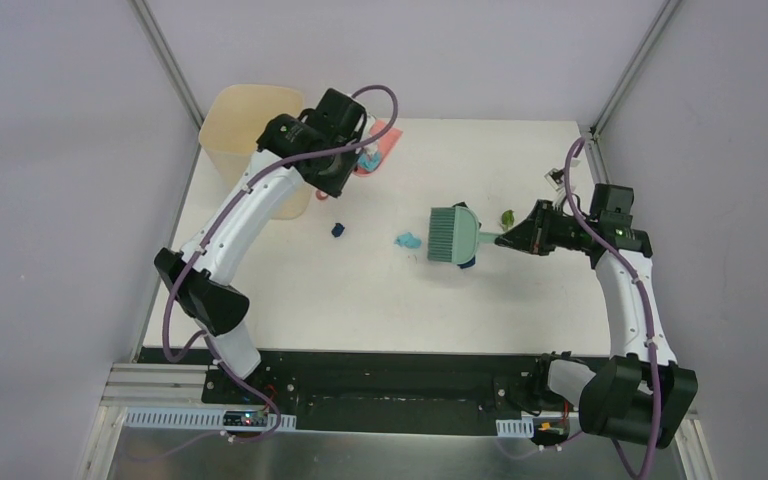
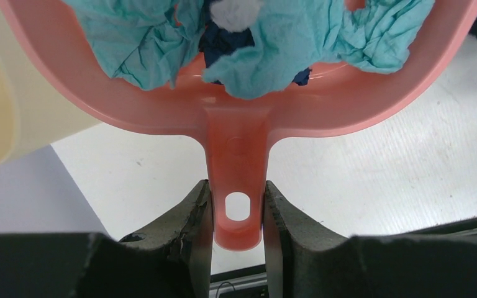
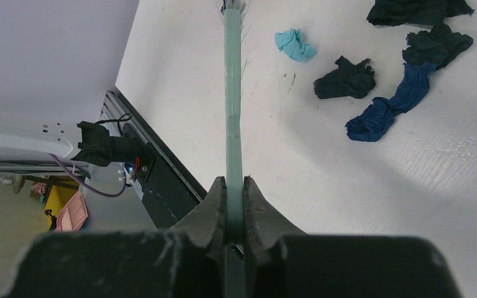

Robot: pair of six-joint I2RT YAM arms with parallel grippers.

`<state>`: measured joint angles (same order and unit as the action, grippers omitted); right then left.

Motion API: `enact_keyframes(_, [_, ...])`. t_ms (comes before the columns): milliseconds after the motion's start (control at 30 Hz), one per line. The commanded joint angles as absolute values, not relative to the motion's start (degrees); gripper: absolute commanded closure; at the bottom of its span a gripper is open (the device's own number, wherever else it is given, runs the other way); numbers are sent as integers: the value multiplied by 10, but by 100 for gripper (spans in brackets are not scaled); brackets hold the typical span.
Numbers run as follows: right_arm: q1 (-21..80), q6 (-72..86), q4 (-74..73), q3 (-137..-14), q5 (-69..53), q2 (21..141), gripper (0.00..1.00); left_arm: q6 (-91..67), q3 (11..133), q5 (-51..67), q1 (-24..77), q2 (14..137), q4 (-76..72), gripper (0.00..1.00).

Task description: Sweep away the paper scraps from the table

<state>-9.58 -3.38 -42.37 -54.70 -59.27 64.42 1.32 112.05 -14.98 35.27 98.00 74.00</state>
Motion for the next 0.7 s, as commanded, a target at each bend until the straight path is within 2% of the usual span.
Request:
enact_keyframes(0, [-99,-42,-382,-544,-634,631,100,14,1210,-170,308,985,790,100])
enact_keyframes(100, [-99,-45,-383,-543,-642,634,100,11,1247,-155,272,978,796,100])
enact_keyframes(200, [-99,-40,-384,-544,-645,634,100,20,1283,-190,238,973,804,100])
enact_keyframes(367, [-99,-33,-379,-543,-660,630,100,17,1285,-193,159,957,790,100])
enact_keyframes(667, [-99,-38,-385,-539,-659,600,100,40,1218,-358,127,924,751,100])
